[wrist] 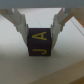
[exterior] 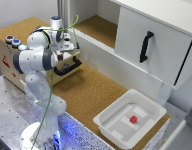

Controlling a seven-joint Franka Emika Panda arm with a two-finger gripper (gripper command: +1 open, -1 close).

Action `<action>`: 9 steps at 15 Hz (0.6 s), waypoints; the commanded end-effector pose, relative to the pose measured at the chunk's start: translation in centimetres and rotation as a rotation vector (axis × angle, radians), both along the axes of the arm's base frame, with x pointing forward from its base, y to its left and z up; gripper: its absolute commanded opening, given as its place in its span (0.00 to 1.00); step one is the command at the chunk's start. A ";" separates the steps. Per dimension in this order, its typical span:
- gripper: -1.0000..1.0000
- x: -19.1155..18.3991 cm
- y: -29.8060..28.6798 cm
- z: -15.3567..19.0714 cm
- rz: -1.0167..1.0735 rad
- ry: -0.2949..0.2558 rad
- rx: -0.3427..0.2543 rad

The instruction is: Go towards the drawer and store the purple object

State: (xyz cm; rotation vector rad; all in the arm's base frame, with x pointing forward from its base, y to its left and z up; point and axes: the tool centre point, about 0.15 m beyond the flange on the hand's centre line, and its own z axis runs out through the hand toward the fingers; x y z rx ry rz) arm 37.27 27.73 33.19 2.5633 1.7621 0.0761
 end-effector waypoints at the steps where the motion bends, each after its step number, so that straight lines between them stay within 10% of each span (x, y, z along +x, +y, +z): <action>1: 0.00 -1.7 -1.4 1.0 0.188 -0.061 0.127; 9: 0.00 -2.2 1.3 0.2 0.444 -0.034 0.133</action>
